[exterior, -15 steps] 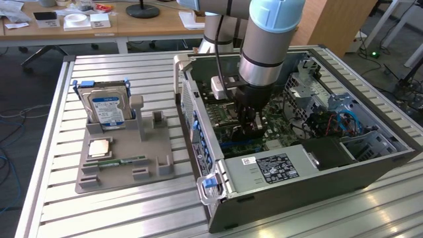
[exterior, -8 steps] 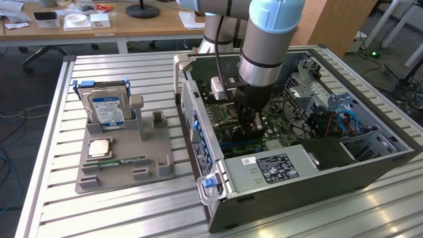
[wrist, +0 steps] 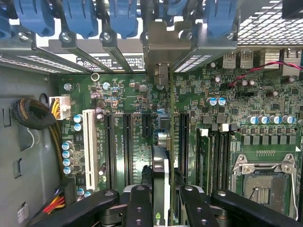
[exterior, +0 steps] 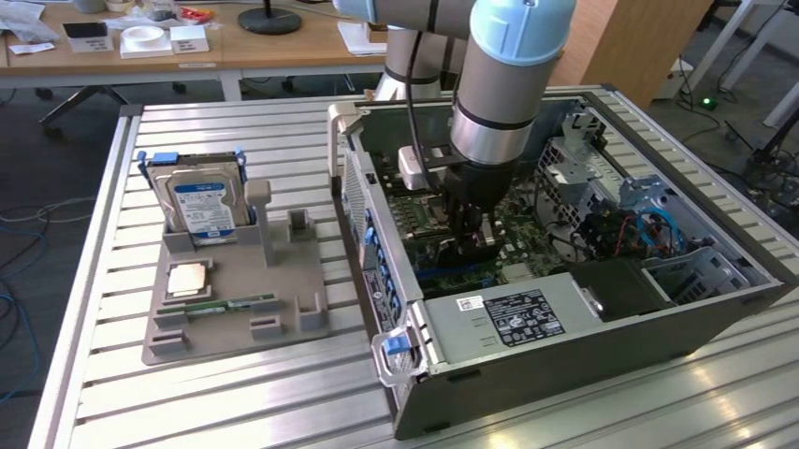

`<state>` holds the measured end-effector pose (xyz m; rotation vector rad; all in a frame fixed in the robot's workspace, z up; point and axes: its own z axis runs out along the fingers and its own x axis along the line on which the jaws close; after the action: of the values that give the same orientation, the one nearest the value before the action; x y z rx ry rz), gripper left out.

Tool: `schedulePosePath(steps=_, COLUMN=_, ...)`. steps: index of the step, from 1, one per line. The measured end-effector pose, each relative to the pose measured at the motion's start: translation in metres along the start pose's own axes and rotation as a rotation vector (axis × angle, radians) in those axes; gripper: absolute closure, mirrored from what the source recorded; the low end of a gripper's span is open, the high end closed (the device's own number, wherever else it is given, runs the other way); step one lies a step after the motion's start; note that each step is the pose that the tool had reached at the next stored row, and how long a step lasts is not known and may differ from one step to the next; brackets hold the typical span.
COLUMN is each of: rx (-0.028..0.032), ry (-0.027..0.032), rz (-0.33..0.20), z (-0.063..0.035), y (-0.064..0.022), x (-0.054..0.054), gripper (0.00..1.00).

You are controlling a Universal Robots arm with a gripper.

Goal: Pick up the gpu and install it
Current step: 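Insert the gpu into the slot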

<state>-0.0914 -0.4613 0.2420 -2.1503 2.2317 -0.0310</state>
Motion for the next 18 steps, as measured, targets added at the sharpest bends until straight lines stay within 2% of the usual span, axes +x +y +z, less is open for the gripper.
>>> schedulePosePath(steps=18, rx=0.0001, ry=0.0001, rz=0.000, z=0.0002, y=0.0000, x=0.0000, gripper=0.73)
